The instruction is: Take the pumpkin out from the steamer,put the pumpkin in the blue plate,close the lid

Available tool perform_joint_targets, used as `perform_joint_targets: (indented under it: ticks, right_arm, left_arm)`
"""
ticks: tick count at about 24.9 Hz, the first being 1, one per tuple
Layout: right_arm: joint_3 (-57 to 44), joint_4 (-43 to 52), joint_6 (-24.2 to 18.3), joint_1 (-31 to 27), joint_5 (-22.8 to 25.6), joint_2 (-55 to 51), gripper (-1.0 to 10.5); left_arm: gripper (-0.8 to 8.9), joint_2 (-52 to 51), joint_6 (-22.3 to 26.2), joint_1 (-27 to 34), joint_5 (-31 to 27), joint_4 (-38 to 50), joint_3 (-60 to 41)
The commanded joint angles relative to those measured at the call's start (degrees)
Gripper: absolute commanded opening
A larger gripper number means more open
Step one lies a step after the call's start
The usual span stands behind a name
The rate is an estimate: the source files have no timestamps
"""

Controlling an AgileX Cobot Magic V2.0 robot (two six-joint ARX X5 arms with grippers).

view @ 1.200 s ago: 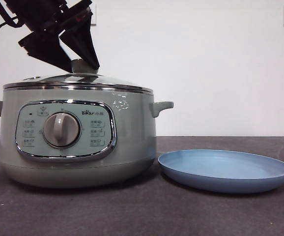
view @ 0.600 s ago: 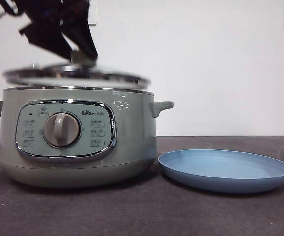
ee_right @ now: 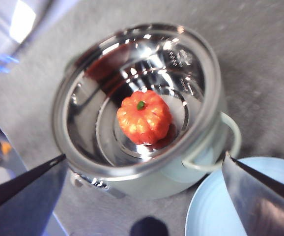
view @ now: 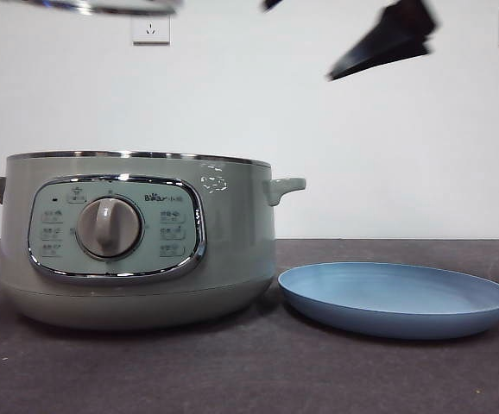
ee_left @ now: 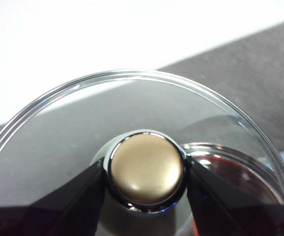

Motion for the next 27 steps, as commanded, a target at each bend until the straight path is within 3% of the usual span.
perform_joint_targets:
  ticks: [1,5,9,14,27]
  right_arm:
    - [7.85,-4.96,-4.26,4.66,4.39,7.45,5.7]
    - [19.08,-11.82,-7.15,9.62,12.07,17.07,5.7]
    - [26.64,-13.07,-8.85,12.68,15.39,24.92,5.7]
    - [30.64,-12.39,-10.16,14.05,16.61,32.41,5.7]
    - [30.67,-8.63,-10.32,14.21,16.57,43.50,5.7]
  left_arm:
    - [-0.09,-3.37,0.87,0.09,-3.50,1.36,0.61]
    - [-0.09,-6.34,2.21,0.09,-7.89,-0.26,0.61]
    - [-0.09,-7.48,2.64,0.09,-10.88,-1.86,0.61]
    - [-0.09,-8.09,3.45,0.09,-13.64,-4.17,0.61]
    - [-0.09,-8.04,3.72,0.09,-13.99,-5.20,0.61]
